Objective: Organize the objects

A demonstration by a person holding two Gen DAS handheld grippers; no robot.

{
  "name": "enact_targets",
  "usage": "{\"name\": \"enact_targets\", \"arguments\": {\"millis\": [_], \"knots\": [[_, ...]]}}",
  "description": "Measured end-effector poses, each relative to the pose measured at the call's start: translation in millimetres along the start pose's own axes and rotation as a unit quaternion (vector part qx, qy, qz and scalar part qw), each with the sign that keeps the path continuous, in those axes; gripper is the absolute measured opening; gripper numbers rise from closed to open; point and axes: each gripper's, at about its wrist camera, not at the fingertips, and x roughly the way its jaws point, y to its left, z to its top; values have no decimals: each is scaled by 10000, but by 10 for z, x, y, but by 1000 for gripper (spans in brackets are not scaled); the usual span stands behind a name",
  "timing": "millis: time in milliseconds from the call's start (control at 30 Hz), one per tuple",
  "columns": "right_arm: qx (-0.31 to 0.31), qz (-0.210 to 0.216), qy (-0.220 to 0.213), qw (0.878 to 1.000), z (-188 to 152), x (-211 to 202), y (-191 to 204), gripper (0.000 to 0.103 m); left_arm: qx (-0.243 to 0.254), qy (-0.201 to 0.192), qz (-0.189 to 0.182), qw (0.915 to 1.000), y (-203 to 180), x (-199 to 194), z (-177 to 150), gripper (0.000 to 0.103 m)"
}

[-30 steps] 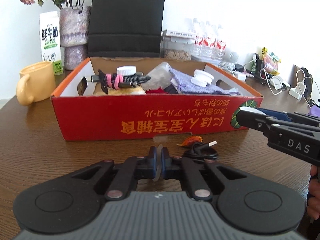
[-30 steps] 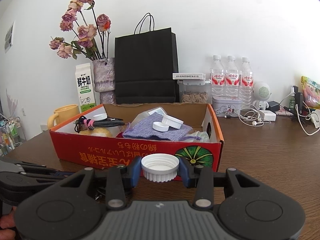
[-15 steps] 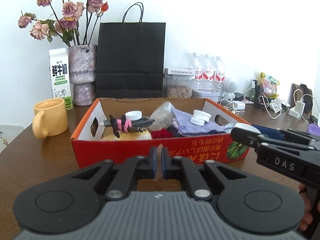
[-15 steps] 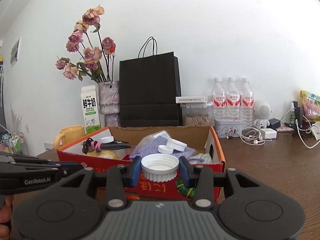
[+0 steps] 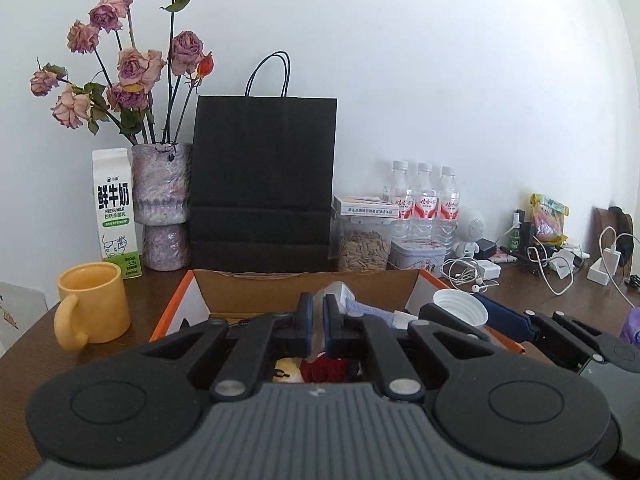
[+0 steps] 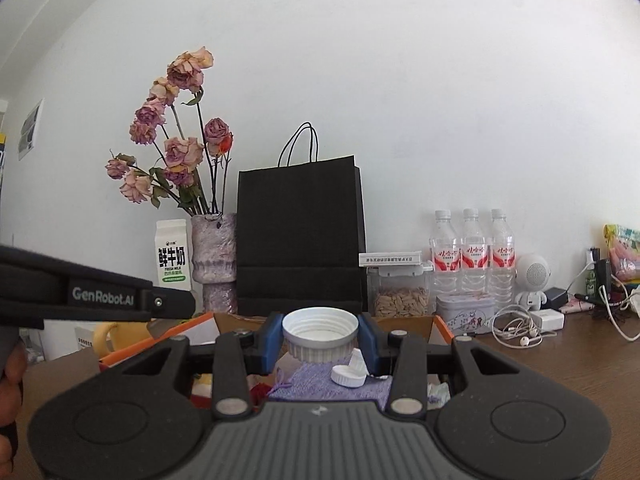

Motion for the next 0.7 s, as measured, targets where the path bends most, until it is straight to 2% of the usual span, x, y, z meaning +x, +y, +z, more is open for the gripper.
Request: {"name": "enact_targets", "arguments": {"millis": [367,700], "knots": [[130,-132,116,9998,25,591,116,39,-163,-172,227,9995,94,405,194,6],[216,-178,336,9990,11,787,-6,39,-128,7,316,9994,151,604,135,6]]}}
